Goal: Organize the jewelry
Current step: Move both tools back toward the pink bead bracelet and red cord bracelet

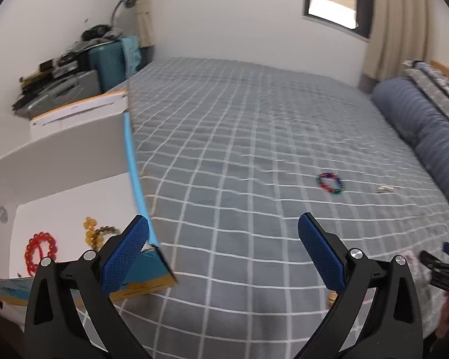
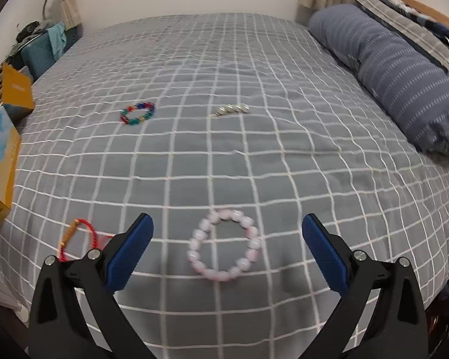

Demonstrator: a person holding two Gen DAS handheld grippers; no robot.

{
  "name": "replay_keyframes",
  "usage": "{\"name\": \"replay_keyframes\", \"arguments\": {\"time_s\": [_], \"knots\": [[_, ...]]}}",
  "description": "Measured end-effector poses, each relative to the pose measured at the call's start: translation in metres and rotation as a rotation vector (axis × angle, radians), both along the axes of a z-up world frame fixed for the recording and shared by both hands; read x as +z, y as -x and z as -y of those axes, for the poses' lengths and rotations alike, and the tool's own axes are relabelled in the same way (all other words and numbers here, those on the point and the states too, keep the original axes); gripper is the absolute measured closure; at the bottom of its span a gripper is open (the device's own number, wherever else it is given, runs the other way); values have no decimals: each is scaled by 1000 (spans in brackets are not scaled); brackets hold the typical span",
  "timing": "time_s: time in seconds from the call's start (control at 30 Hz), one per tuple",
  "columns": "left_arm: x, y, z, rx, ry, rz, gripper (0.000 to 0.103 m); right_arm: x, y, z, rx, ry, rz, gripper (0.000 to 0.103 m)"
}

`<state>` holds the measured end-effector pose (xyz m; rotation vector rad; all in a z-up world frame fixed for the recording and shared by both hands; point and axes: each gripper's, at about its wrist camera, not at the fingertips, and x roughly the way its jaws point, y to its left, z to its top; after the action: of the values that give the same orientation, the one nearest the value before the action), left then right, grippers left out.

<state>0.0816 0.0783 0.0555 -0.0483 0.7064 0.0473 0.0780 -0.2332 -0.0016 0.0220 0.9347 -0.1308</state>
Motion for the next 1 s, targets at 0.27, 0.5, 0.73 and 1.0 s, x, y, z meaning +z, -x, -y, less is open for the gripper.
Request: {"name": "replay_keyframes", "arguments": {"time_s": [0.27,0.5,0.73,1.0], "knots": [[-7,8,65,-192,-13,-23,6,-8,3,19,-32,-13,-10,7],[-61,2,105,-325,-28,-116,6,-25,2,33,-75,-21,-46,12],[-107,0,115,-378,-64,-167,7,-48,-2,34,-77,-20,-106,30],[-127,0,116,-414,-37,-214,37,-60,-5,27,-48,-70,-132,60]]}}
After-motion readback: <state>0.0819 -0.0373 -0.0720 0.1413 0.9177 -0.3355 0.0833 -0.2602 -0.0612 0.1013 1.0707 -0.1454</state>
